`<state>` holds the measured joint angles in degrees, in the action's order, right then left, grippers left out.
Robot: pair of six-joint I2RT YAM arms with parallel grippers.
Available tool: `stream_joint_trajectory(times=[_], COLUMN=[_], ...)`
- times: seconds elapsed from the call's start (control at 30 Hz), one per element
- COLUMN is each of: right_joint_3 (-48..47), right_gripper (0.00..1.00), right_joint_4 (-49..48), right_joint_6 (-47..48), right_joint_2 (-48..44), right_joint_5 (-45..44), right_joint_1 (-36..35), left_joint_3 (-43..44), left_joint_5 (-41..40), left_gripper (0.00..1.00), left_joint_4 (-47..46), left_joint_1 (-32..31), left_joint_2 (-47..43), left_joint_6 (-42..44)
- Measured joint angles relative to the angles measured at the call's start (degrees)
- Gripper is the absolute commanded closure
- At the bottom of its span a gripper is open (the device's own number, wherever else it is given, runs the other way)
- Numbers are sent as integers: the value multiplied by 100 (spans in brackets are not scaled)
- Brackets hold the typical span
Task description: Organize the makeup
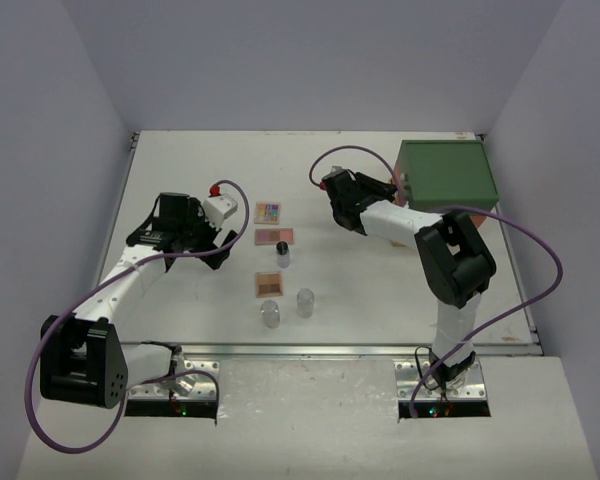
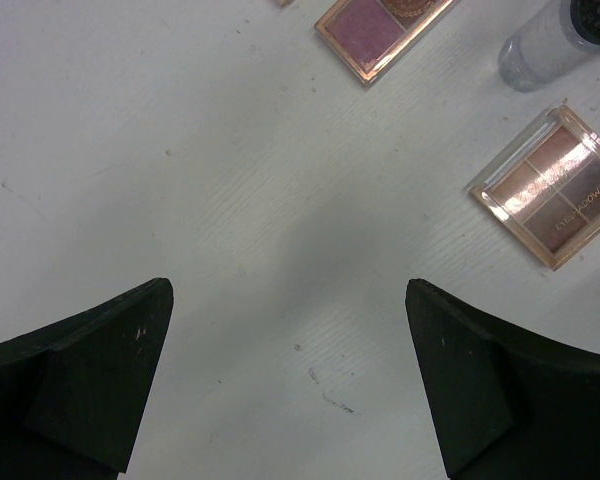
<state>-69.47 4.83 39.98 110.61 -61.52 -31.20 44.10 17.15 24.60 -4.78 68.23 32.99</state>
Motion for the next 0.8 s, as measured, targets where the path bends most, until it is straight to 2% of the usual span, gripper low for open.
stream_joint_trajectory(times=[0.23,0.3,0.37,0.5,0.7,0.8], right_joint_3=[-20,-20,-20,-22,-22,-22], right_gripper=[61,50,49,50,58,58], right_joint_4=[-34,-34,-44,-75,-88,-200], right_joint_6=[123,156,200,301,475,675], right_joint_2=[4,4,15,153,460,496], right_joint_5=[24,29,45,60,67,61], right_joint_1=[0,1,8,56,86,107], left_joint_3=[0,0,0,0,0,0], left_joint_5=[0,2,2,8,12,17], left_gripper=[0,0,0,0,0,0], left_joint_4=[2,2,2,2,2,2], left_joint_1=[6,22,36,42,72,89], left_joint_2=[0,1,0,1,1,2], left_joint_6=[2,8,18,20,54,90])
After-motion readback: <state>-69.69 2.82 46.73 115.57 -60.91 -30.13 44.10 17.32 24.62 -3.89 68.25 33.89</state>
